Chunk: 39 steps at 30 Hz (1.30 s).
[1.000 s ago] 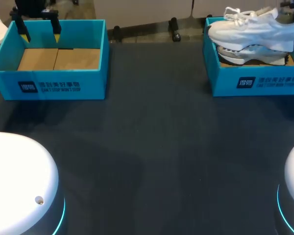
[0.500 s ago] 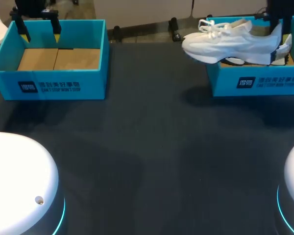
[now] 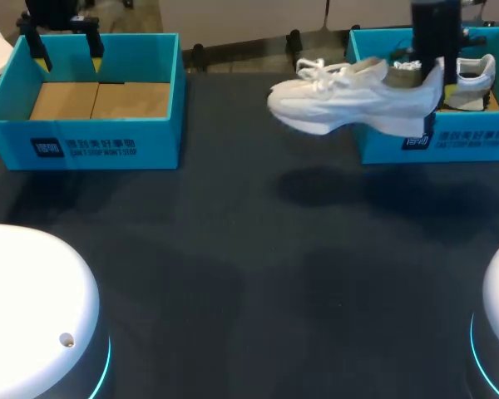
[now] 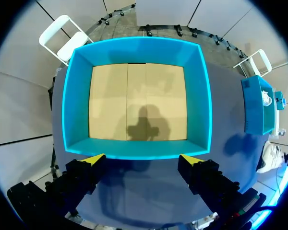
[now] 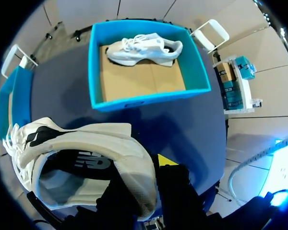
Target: Take the shoe out of the shoebox, open the shoe tongue, remove and reinsert the insole, then place the shoe into the shoebox
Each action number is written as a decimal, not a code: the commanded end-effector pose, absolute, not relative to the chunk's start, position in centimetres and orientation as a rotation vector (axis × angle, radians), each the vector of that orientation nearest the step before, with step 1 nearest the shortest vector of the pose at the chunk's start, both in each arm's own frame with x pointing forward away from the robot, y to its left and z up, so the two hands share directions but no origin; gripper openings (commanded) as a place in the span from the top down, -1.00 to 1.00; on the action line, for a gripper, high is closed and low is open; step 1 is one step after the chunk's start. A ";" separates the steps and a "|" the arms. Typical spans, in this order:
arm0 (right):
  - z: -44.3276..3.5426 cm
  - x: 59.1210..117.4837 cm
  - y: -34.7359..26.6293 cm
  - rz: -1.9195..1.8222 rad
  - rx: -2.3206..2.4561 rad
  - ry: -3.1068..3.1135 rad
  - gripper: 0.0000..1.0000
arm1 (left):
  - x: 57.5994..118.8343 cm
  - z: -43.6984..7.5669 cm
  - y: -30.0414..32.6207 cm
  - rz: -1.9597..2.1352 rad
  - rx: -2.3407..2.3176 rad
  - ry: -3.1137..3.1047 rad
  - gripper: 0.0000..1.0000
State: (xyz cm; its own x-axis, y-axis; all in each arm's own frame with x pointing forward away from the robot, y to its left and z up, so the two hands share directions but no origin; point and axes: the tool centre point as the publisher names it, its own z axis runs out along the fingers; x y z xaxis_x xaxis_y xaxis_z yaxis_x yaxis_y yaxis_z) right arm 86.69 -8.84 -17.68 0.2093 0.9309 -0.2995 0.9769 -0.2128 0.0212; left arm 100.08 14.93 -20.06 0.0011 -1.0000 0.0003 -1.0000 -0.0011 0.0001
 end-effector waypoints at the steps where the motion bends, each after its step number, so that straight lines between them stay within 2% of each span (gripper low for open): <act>1: -17.9 84.7 -6.5 -0.295 2.215 1.813 1.00 | 100.1 -20.0 15.0 0.000 2.222 -2.220 -1.00; 19: -21.4 76.8 2.7 -0.337 2.154 1.867 1.00 | 100.1 -20.0 15.0 0.000 2.222 -2.220 -1.00; 31: -23.1 72.0 6.9 -0.354 2.135 1.903 1.00 | 100.1 -20.0 15.0 0.000 2.222 -2.220 -1.00; 39: -24.5 69.6 7.6 -0.363 2.185 1.898 1.00 | 100.1 -20.0 15.0 0.000 2.222 -2.220 -1.00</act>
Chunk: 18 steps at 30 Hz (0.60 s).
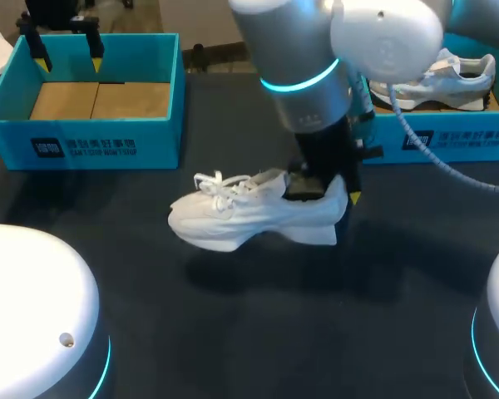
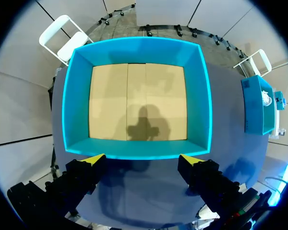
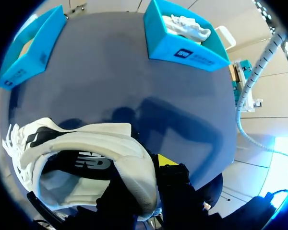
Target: Take the shoe out of the shoebox, open the shoe tongue, remove and reinsert the insole, then place the shoe into the shoebox
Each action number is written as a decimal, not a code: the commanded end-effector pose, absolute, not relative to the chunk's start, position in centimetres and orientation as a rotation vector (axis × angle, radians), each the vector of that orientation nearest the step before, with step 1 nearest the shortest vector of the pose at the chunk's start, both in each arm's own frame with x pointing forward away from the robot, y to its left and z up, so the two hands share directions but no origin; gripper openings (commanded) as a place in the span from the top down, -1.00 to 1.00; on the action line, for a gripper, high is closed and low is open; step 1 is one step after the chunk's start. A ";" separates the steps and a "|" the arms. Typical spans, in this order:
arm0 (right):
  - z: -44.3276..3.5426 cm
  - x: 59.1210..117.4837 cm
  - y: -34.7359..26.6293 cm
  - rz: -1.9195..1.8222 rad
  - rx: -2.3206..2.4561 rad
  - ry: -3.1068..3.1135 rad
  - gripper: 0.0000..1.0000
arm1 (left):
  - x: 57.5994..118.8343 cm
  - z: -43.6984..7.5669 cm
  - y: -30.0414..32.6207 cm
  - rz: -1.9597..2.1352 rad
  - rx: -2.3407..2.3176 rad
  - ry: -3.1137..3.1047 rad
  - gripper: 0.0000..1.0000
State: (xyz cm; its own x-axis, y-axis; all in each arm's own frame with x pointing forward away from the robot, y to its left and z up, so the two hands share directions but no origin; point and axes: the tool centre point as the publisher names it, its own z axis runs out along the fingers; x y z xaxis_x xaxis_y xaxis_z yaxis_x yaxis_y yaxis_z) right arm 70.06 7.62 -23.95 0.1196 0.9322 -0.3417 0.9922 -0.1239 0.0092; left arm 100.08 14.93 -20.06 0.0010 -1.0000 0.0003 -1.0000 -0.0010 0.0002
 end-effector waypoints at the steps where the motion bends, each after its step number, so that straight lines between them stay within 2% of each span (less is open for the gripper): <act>1: -24.6 69.4 7.4 -0.379 2.207 1.881 1.00 | 100.1 -20.0 15.0 0.000 2.222 -2.220 -1.00; 18: -24.6 69.4 7.4 -0.379 2.207 1.881 1.00 | 100.1 -20.0 15.0 0.000 2.222 -2.220 -1.00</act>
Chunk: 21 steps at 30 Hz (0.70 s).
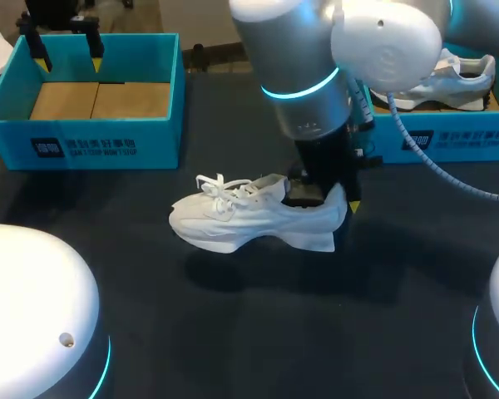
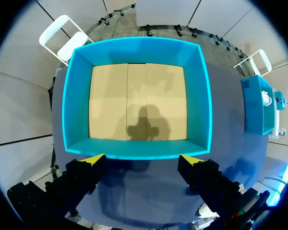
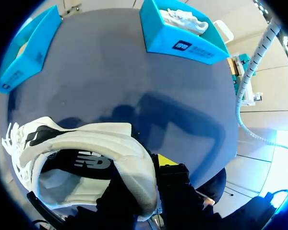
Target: Take the shoe out of the shoebox, open the shoe tongue, remove and reinsert the insole, then place the shoe into the shoebox
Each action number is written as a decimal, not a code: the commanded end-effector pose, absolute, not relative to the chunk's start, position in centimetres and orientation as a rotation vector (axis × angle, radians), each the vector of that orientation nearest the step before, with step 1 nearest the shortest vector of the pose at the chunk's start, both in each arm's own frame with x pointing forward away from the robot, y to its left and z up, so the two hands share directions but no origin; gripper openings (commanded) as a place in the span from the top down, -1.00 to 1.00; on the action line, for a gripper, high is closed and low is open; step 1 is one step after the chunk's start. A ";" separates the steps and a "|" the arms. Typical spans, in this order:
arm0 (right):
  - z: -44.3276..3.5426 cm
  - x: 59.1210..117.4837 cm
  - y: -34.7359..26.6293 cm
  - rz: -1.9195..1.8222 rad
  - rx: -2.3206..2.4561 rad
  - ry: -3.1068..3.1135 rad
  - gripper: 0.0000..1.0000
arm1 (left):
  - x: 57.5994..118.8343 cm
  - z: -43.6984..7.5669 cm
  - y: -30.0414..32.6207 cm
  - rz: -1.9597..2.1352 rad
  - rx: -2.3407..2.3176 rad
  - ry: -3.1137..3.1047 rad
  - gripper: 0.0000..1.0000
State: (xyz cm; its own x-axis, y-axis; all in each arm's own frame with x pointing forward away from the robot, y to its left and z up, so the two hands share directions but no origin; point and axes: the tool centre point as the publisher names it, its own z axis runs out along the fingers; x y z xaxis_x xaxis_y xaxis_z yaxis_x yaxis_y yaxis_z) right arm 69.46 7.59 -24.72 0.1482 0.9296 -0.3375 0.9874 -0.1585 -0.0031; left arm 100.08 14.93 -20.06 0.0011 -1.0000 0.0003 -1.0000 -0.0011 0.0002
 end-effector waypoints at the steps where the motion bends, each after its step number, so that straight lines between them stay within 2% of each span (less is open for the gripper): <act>1: -24.6 69.4 7.4 -0.379 2.207 1.881 1.00 | 100.1 -20.0 15.0 0.000 2.222 -2.220 -1.00; 8: -24.6 69.4 7.4 -0.379 2.207 1.881 1.00 | 100.1 -20.0 15.0 0.000 2.222 -2.220 -1.00; 21: -31.1 68.7 6.4 -0.352 2.201 1.911 1.00 | 100.1 -20.0 15.0 0.000 2.222 -2.220 -1.00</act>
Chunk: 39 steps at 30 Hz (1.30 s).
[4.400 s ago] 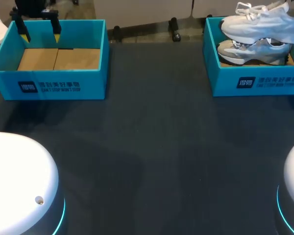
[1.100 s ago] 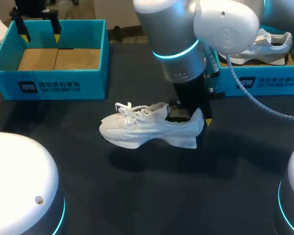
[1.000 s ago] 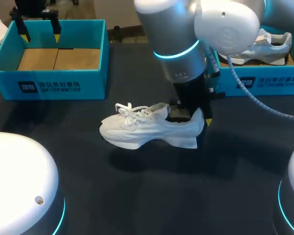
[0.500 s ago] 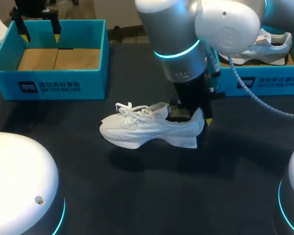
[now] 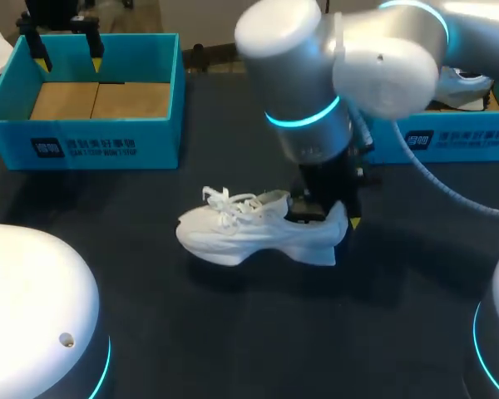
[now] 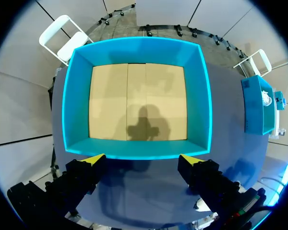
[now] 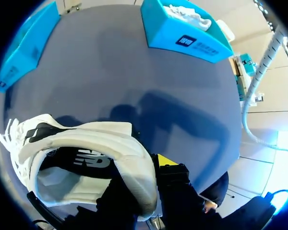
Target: Take the shoe out of the shoebox, open the shoe tongue, remove and reinsert the insole, then place the shoe into the shoebox
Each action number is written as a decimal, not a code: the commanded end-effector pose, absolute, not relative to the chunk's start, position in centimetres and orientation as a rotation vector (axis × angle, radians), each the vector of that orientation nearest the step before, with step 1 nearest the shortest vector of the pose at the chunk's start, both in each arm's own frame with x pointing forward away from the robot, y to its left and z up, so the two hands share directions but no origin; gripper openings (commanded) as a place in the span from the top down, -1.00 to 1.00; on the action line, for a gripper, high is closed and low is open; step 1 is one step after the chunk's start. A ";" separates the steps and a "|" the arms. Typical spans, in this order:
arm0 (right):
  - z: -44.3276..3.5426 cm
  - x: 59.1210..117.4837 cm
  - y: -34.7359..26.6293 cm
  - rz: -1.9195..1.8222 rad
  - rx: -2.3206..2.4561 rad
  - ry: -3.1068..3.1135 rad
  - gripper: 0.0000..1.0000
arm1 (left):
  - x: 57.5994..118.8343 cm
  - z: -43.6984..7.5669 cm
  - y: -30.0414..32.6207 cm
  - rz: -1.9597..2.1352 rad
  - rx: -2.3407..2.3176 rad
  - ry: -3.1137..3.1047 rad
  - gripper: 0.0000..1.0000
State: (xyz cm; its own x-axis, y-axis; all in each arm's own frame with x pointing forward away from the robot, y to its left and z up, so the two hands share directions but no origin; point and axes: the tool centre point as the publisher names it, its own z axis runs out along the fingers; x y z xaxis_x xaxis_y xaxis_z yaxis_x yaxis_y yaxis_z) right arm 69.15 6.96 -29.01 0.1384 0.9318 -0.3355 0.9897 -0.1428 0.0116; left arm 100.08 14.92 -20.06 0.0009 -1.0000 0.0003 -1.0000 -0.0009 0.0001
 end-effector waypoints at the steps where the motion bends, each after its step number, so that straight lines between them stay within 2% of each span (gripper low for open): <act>1: -31.5 68.7 6.4 -0.351 2.199 1.915 1.00 | 100.1 -20.0 15.0 0.000 2.222 -2.220 -1.00; 16: -35.9 69.5 7.0 -0.278 2.117 1.995 1.00 | 100.1 -20.0 15.0 0.000 2.222 -2.220 -1.00; 34: -37.5 69.3 7.2 -0.260 2.125 1.973 1.00 | 100.1 -20.0 15.0 0.000 2.222 -2.220 -1.00; 35: -37.4 69.3 7.2 -0.258 2.125 1.973 0.91 | 100.1 -20.0 15.0 0.000 2.222 -2.220 -1.00; 36: -37.3 69.3 7.2 -0.255 2.125 1.972 0.69 | 100.1 -20.0 15.0 0.000 2.222 -2.220 -1.00; 37: -37.3 69.3 7.2 -0.252 2.125 1.974 0.62 | 100.1 -20.0 15.0 0.000 2.222 -2.220 -1.00; 39: -37.2 69.3 7.2 -0.253 2.119 1.980 0.69 | 100.1 -20.0 15.0 0.000 2.222 -2.220 -1.00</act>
